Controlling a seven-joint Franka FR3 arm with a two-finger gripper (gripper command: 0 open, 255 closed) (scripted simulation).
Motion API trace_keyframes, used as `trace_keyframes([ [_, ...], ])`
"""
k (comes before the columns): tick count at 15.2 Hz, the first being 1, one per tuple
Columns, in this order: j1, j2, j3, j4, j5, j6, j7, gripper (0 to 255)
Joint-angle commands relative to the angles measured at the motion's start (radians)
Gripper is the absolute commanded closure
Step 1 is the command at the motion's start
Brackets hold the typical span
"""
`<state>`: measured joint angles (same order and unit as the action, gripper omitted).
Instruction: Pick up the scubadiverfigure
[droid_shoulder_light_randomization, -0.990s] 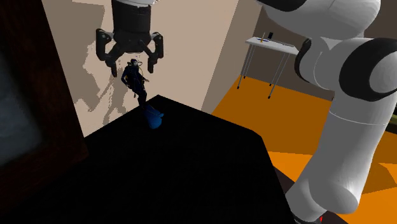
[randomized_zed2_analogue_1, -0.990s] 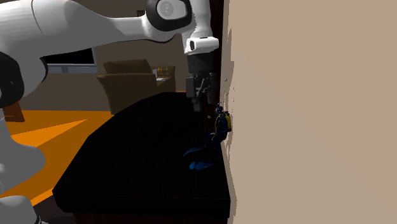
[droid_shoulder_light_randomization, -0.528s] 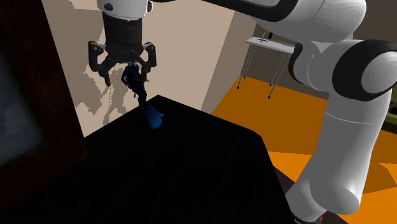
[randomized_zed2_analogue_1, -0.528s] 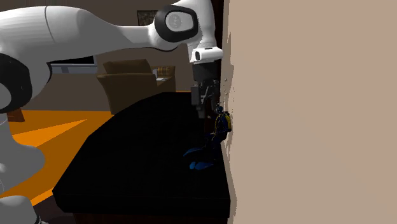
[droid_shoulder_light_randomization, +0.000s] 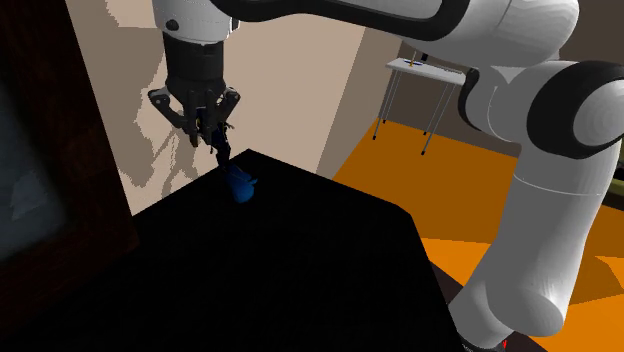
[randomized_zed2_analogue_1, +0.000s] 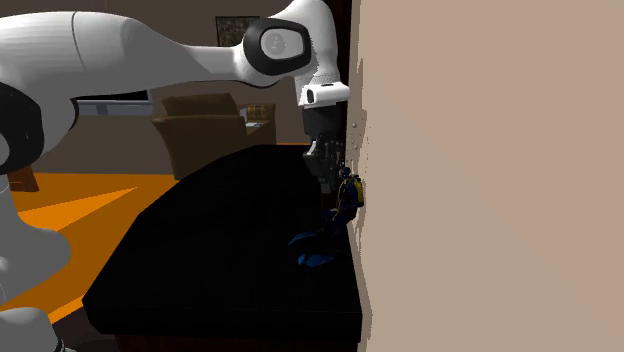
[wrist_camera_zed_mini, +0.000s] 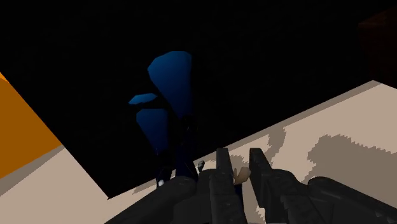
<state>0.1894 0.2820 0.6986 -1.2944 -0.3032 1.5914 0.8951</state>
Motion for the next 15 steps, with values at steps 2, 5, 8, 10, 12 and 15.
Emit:
trace_keyframes([
  [2,0.0,0.0,0.0,-0.001,0.0,0.0,0.0,255],
  [5,-0.001,0.0,0.0,0.0,0.001,-0.001,-0.002,255],
  [8,0.018,0.02,0.0,0.068,-0.013,-0.052,-0.003,255],
  [10,0.033,0.037,-0.001,0.119,-0.025,-0.088,-0.004,255],
  [12,0.051,0.056,-0.002,0.174,-0.039,-0.126,-0.005,255],
  [15,0.086,0.091,-0.004,0.267,-0.065,-0.189,-0.007,255],
])
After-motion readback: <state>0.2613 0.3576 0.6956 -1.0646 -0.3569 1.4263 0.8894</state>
